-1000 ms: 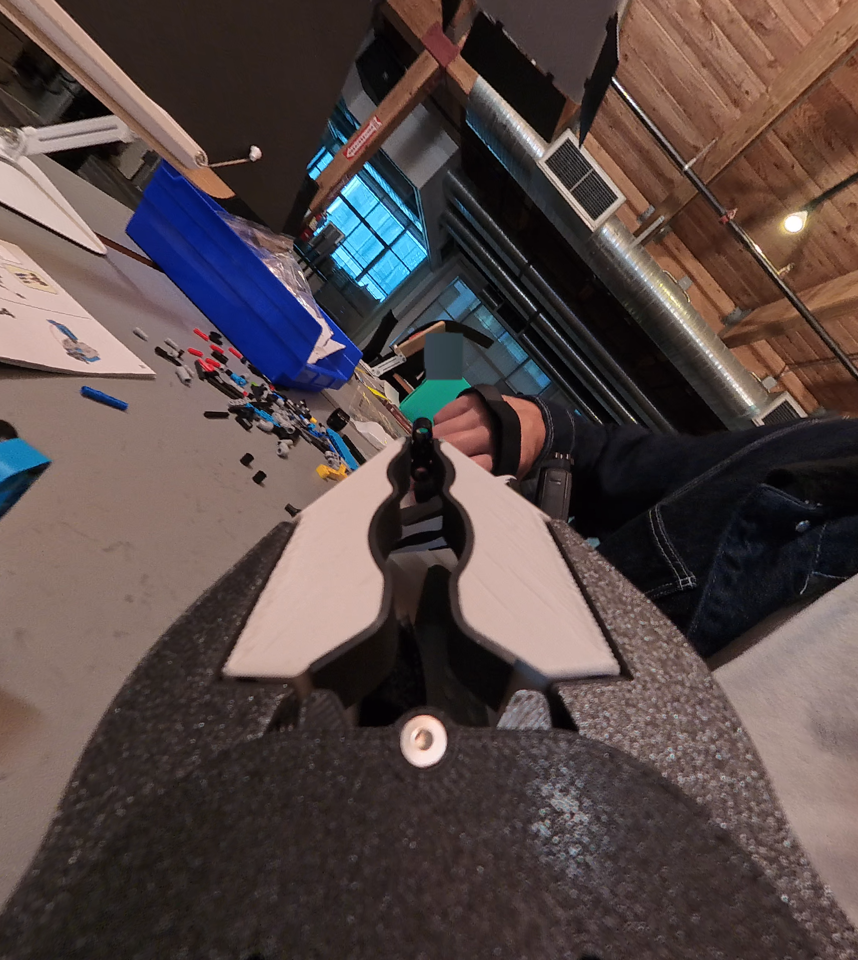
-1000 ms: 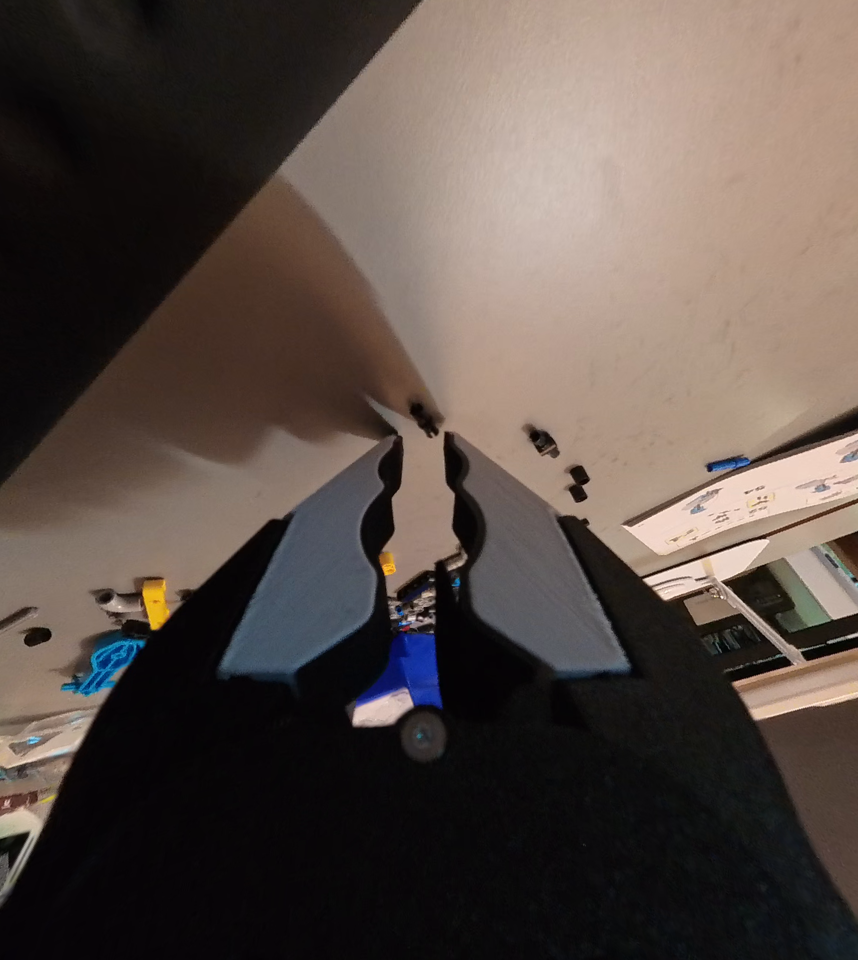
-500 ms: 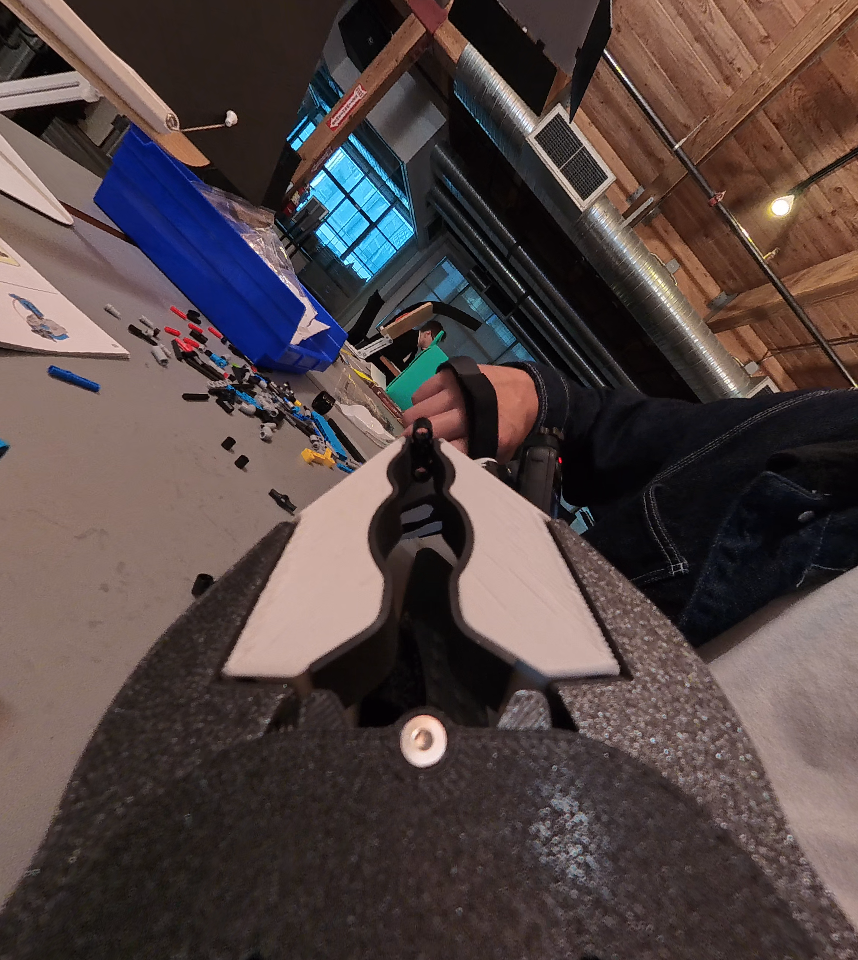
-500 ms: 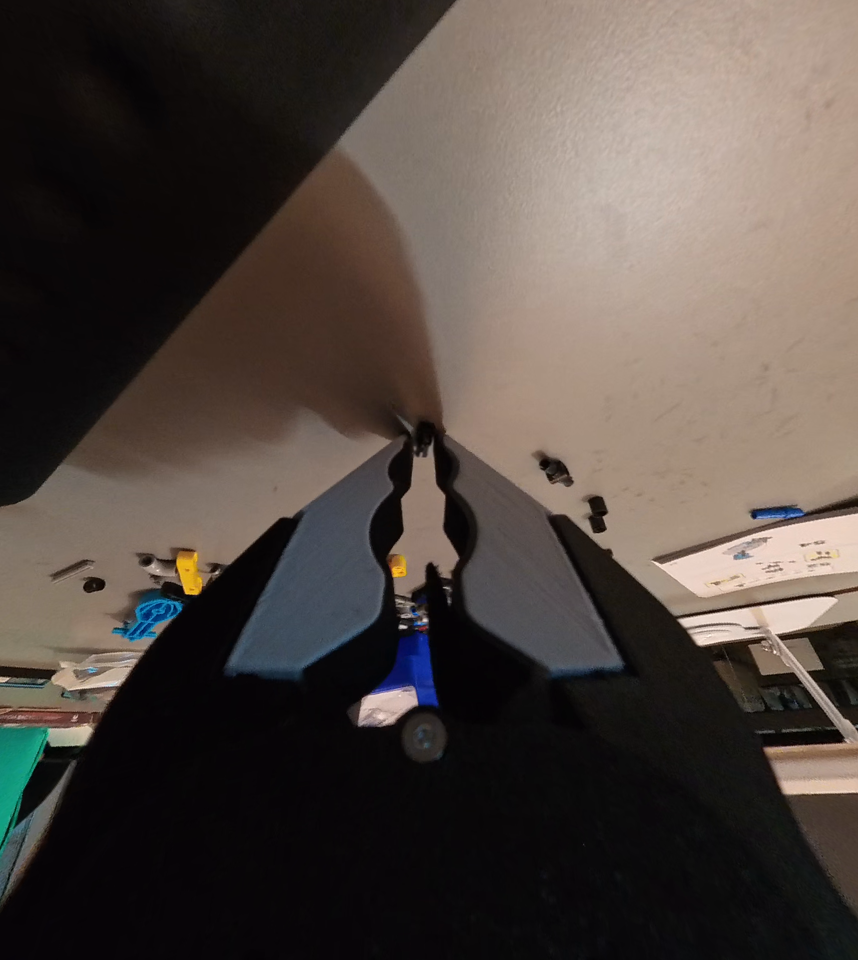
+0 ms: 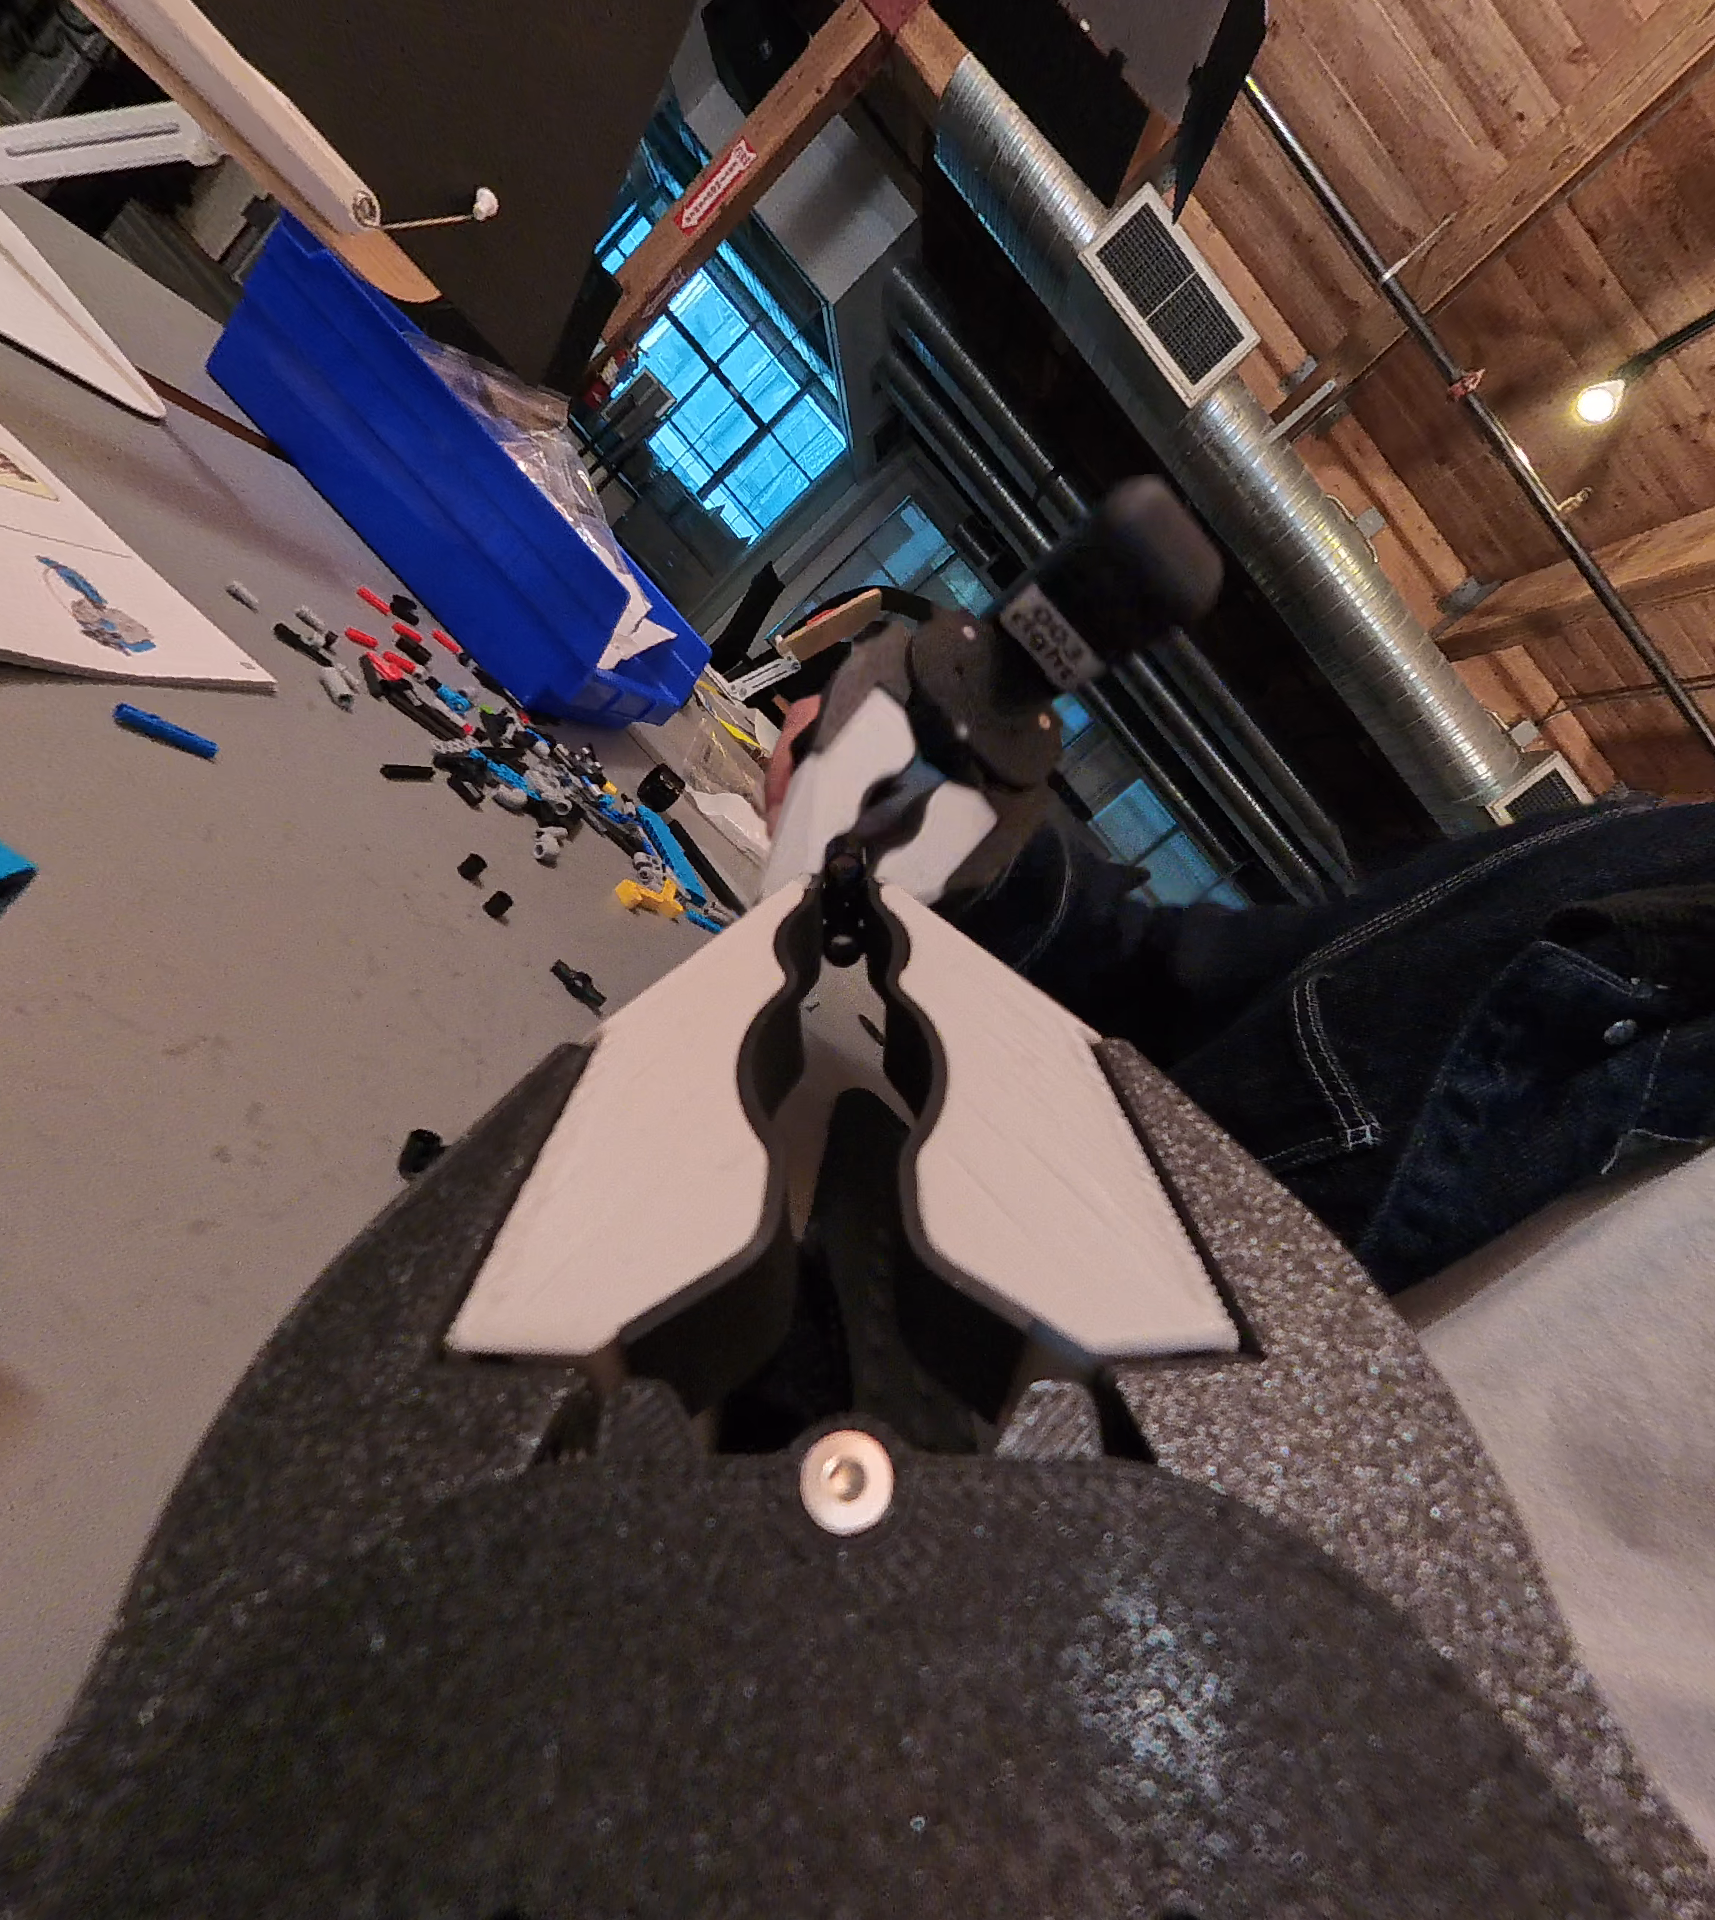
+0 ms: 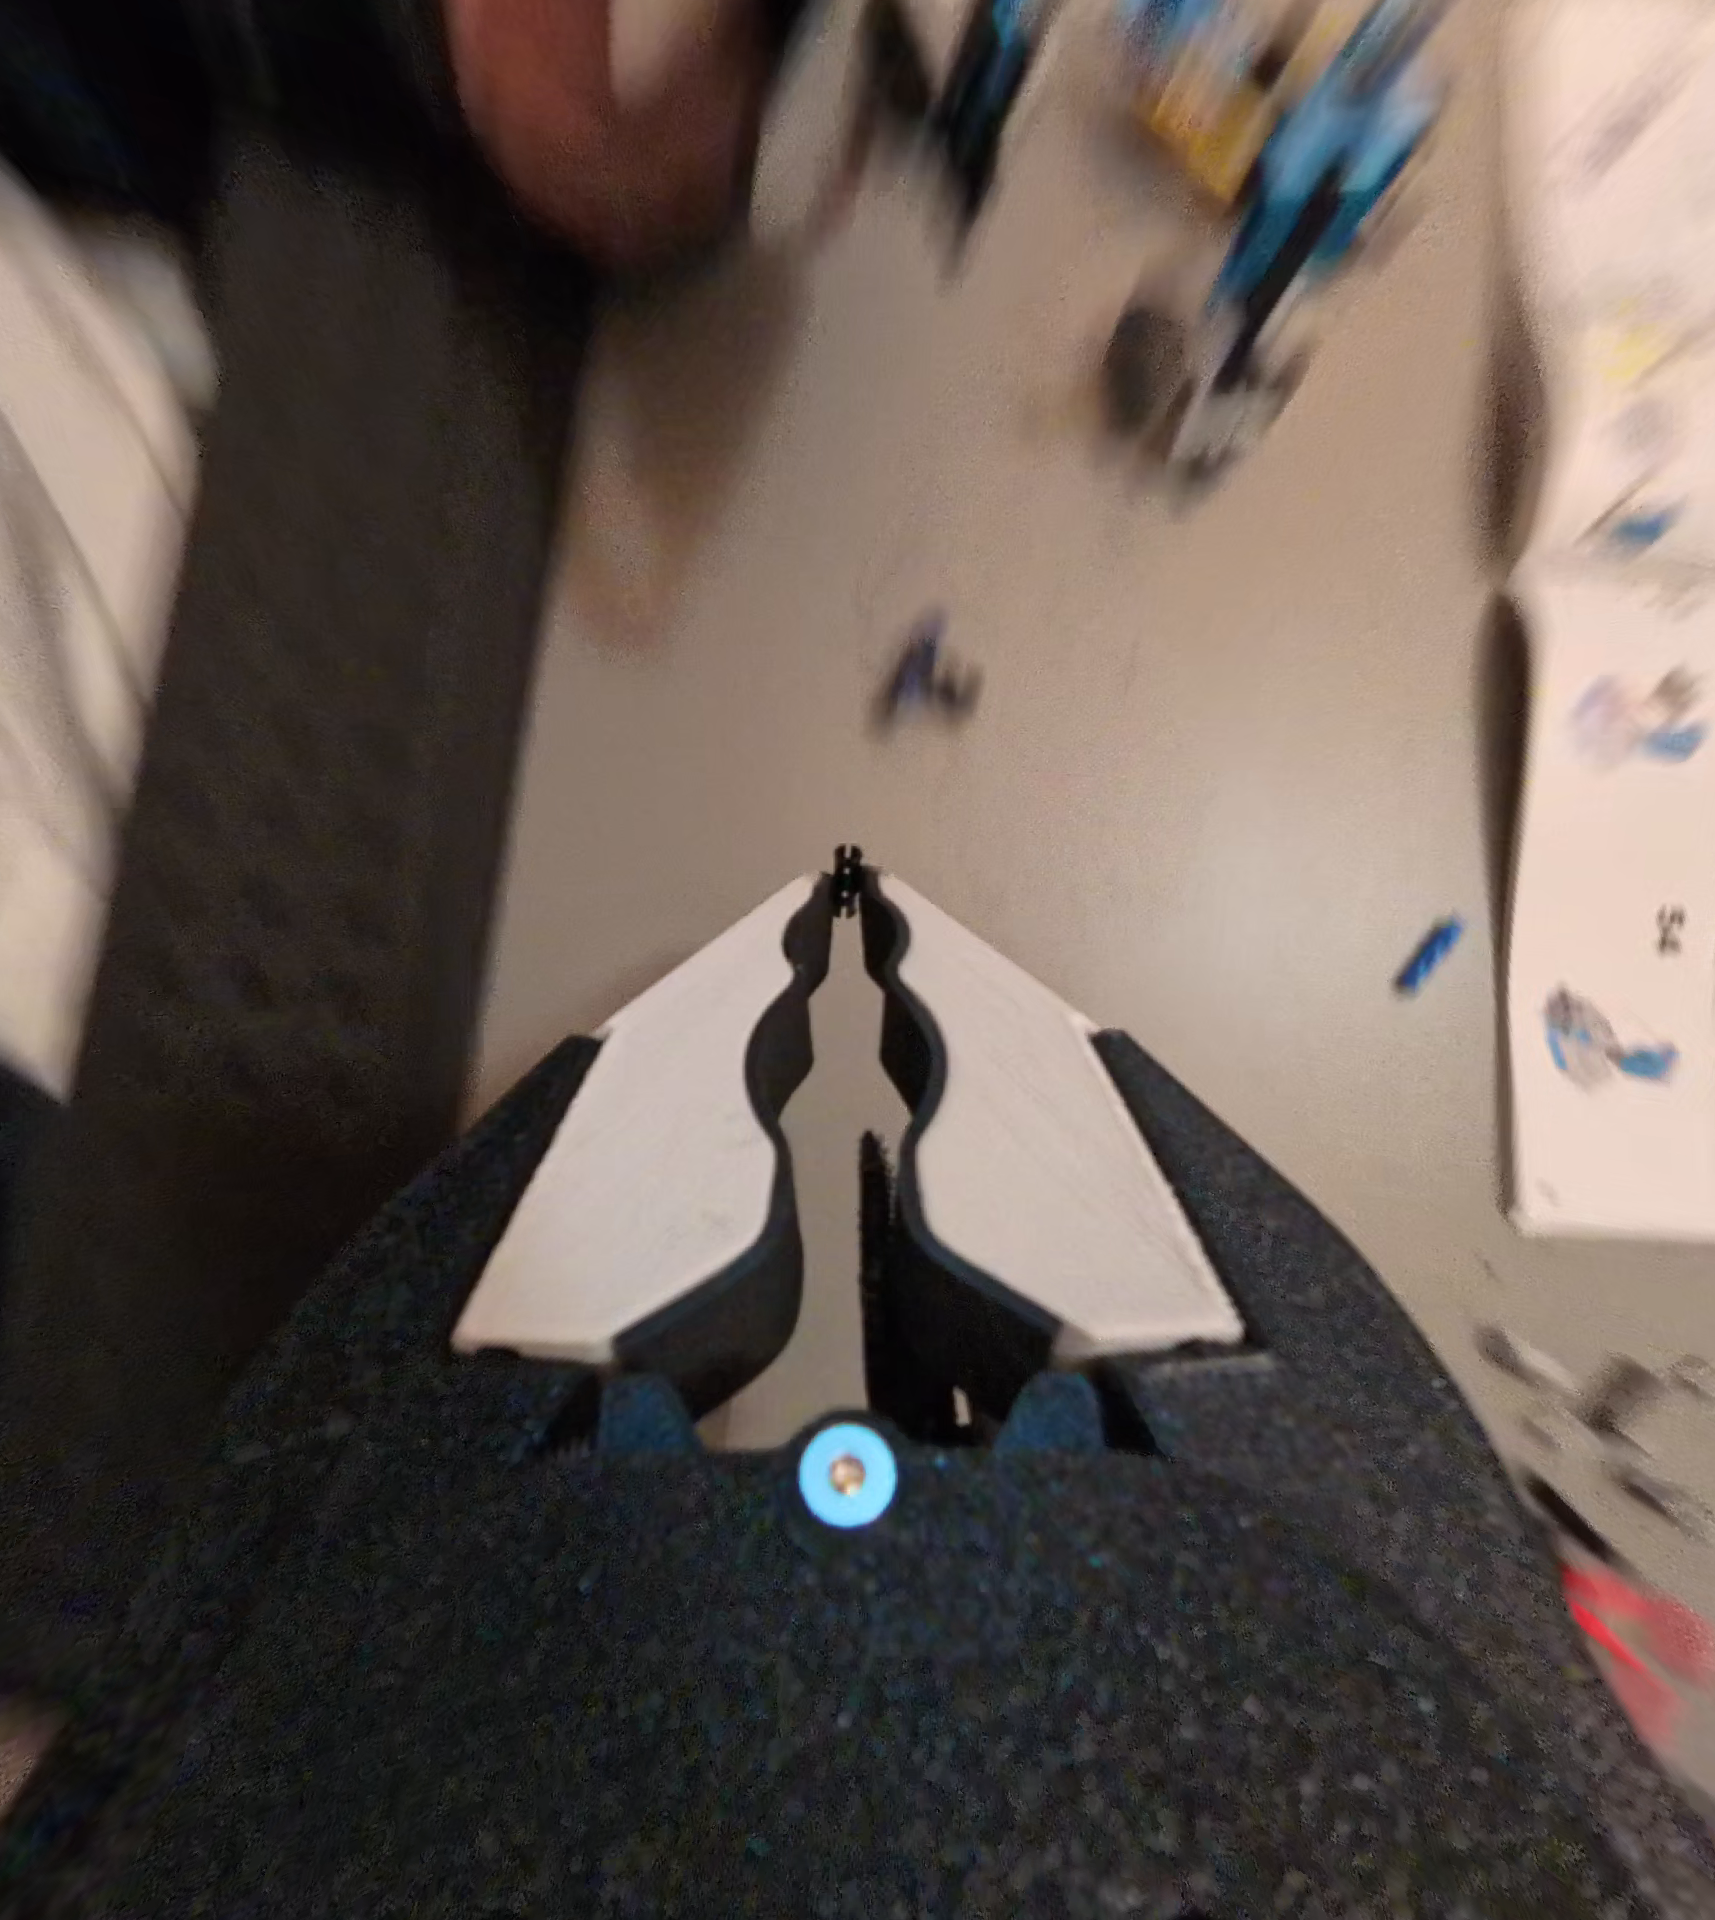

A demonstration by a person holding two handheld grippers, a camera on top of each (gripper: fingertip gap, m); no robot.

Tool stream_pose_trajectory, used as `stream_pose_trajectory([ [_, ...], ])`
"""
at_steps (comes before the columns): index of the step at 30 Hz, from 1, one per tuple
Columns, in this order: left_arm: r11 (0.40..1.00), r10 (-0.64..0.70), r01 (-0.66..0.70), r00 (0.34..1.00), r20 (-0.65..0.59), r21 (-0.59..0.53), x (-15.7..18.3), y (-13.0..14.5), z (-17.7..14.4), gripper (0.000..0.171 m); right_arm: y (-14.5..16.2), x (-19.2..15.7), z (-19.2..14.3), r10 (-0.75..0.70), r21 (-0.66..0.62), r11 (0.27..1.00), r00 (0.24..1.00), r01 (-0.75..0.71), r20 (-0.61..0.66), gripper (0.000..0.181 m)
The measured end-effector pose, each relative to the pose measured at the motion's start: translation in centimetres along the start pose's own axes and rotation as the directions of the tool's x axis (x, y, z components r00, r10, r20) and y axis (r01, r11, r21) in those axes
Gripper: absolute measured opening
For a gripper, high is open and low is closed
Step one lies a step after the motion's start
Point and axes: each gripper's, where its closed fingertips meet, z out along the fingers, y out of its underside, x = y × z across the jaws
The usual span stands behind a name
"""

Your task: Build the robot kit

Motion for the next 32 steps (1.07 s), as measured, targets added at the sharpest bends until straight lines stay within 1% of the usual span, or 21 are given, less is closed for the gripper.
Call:
stream_pose_trajectory([
  [1,1.000,-0.006,0.006,1.000,-0.007,0.002,0.0,0.0,0.0,0.007,-2.7,0.4,-0.7,0.114,0.207,0.972,0.993,-0.114,0.015,0.004],
  [2,1.000,-0.020,0.020,0.999,-0.027,0.011,0.2,-0.2,0.0,0.006,-4.9,1.0,-1.5,0.209,0.390,0.897,0.977,-0.209,0.044,0.004],
  [3,0.999,-0.041,0.042,0.998,-0.053,0.025,0.4,-0.4,-0.1,0.006,-6.5,1.5,-2.1,0.281,0.537,0.796,0.956,-0.279,0.081,0.004],
  [4,0.997,-0.066,0.069,0.994,-0.082,0.041,0.6,-0.6,-0.2,0.006,-7.7,2.1,-2.5,0.334,0.647,0.690,0.936,-0.323,0.110,0.004],
  [6,0.987,-0.129,0.142,0.979,-0.156,0.070,1.1,-1.2,-0.4,0.006,-10.1,2.2,-3.1,0.343,0.802,0.484,0.919,-0.350,0.194,0.004],
  [7,0.979,-0.168,0.188,0.964,-0.207,0.083,1.5,-1.5,-0.6,0.006,-11.3,2.1,-3.0,0.329,0.846,0.406,0.918,-0.347,0.219,0.003],
  [8,0.968,-0.203,0.233,0.946,-0.252,0.092,1.8,-1.8,-0.7,0.006,-12.2,1.8,-2.7,0.308,0.869,0.362,0.923,-0.336,0.229,0.004],
  [9,0.958,-0.234,0.271,0.928,-0.290,0.097,2.0,-1.9,-0.8,0.006,-13.0,1.4,-2.4,0.280,0.885,0.351,0.936,-0.305,0.212,0.004],
  [11,0.937,-0.281,0.335,0.889,-0.361,0.096,2.5,-2.2,-1.0,0.006,-13.7,1.0,-1.9,0.244,0.896,0.383,0.960,-0.224,0.135,0.004],
  [14,0.930,-0.295,0.357,0.864,-0.409,0.083,3.2,-2.3,-1.0,0.006,-14.2,1.1,-2.5,0.232,0.911,0.370,0.968,-0.180,0.097,0.004],
  [16,0.937,-0.286,0.344,0.862,-0.418,0.067,3.7,-2.0,-0.8,0.006,-14.0,1.0,-1.8,0.234,0.899,0.392,0.966,-0.195,0.107,0.004],
  [18,0.940,-0.278,0.333,0.866,-0.417,0.066,3.8,-1.9,-0.7,0.006,-14.0,0.8,-1.8,0.228,0.904,0.366,0.963,-0.223,0.145,0.004],
  [21,0.943,-0.275,0.328,0.871,-0.406,0.064,3.7,-1.8,-0.7,0.006,-13.8,0.8,-1.7,0.232,0.893,0.372,0.957,-0.254,0.176,0.004],
  [25,0.945,-0.270,0.322,0.870,-0.412,0.060,3.9,-1.7,-0.7,0.006,-13.8,0.6,-1.9,0.222,0.892,0.356,0.953,-0.277,0.207,0.004],
  [28,0.943,-0.265,0.326,0.864,-0.427,0.075,4.0,-2.0,-0.9,0.006,-13.8,0.4,-2.4,0.210,0.901,0.333,0.953,-0.279,0.218,0.004],
  [29,0.941,-0.267,0.329,0.865,-0.424,0.079,3.9,-2.1,-1.0,0.006,-13.8,0.3,-2.4,0.208,0.897,0.339,0.952,-0.285,0.224,0.004],
  [31,0.933,-0.284,0.351,0.852,-0.439,0.079,3.8,-2.2,-1.1,0.006,-13.9,0.2,-2.8,0.201,0.907,0.324,0.956,-0.269,0.212,0.004],
  [32,0.929,-0.290,0.361,0.845,-0.449,0.080,3.9,-2.3,-1.1,0.006,-14.0,0.1,-2.8,0.198,0.908,0.331,0.960,-0.257,0.199,0.004],
])
